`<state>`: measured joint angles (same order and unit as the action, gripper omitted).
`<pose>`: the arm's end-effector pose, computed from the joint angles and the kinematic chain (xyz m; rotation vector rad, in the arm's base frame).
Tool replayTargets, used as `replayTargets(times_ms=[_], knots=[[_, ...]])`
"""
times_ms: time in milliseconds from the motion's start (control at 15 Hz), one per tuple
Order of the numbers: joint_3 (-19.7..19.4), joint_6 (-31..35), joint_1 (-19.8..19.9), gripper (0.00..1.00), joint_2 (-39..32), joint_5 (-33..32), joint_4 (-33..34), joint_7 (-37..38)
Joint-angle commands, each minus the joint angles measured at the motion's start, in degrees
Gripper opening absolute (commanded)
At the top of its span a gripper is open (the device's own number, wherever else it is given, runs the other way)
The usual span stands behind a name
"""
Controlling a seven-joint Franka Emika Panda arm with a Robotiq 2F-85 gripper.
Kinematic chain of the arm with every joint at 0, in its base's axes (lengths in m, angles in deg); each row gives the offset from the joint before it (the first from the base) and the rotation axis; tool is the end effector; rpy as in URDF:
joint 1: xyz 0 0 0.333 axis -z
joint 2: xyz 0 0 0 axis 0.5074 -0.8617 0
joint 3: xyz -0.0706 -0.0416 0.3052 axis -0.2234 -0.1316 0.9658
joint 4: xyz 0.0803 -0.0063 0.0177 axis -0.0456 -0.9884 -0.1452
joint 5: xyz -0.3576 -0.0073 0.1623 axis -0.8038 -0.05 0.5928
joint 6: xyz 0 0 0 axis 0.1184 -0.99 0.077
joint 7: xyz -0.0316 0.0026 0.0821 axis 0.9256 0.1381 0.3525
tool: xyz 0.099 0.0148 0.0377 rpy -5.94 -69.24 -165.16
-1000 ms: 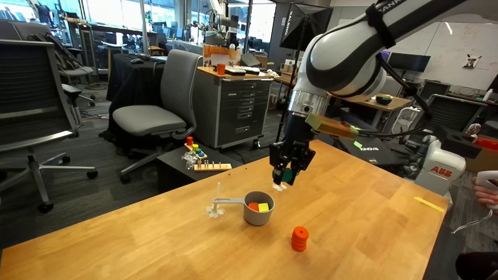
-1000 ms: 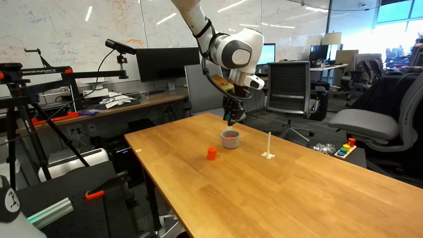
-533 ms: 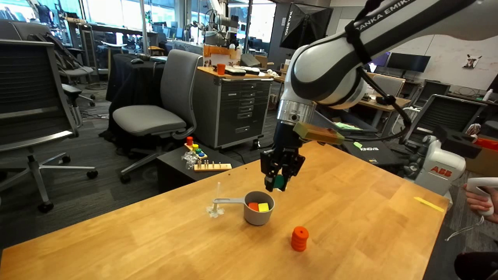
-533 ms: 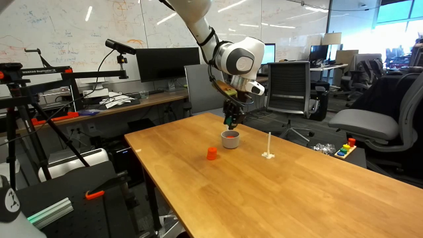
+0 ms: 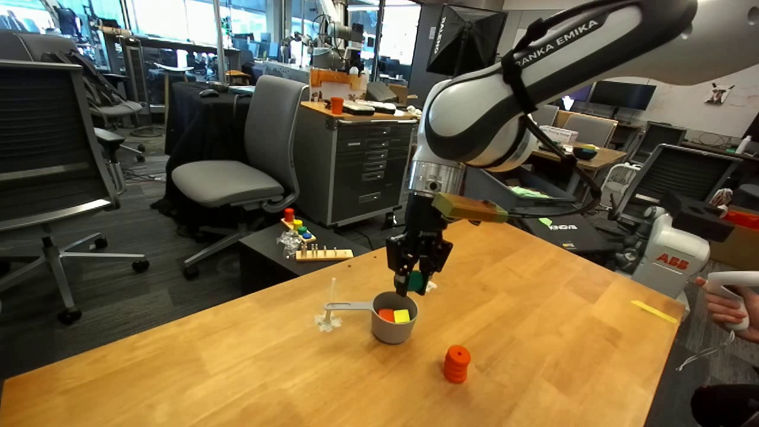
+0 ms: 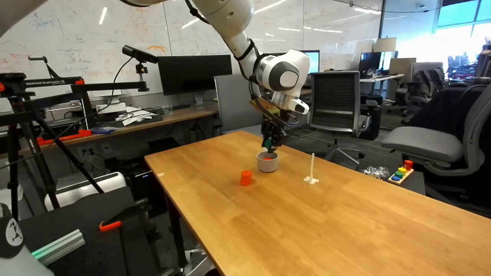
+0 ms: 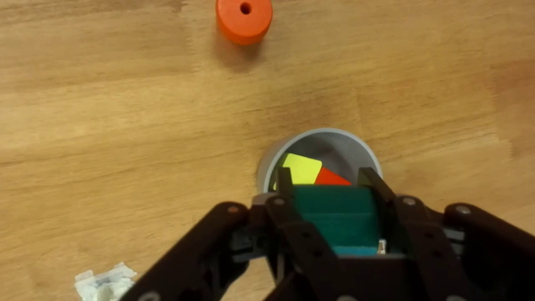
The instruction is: Put all the blocks and rings in the cup
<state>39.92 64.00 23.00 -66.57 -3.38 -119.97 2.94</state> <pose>0.6950 0.1614 0.1599 -2.9004 0.1465 0.3142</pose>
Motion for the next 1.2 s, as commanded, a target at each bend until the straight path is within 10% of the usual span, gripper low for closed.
replayTargets(times_ms=[0,267,1133], knots=[[-0.2,-4.1,-1.0,0.74,-3.1,-1.3,6.3,0.8],[-0.2,-5.4,-1.4,1.00,-4.0,-1.6,8.4,0.7],[-3.7,-10.0,-1.0,1.00,1.8,-1.9,0.5,7.6]])
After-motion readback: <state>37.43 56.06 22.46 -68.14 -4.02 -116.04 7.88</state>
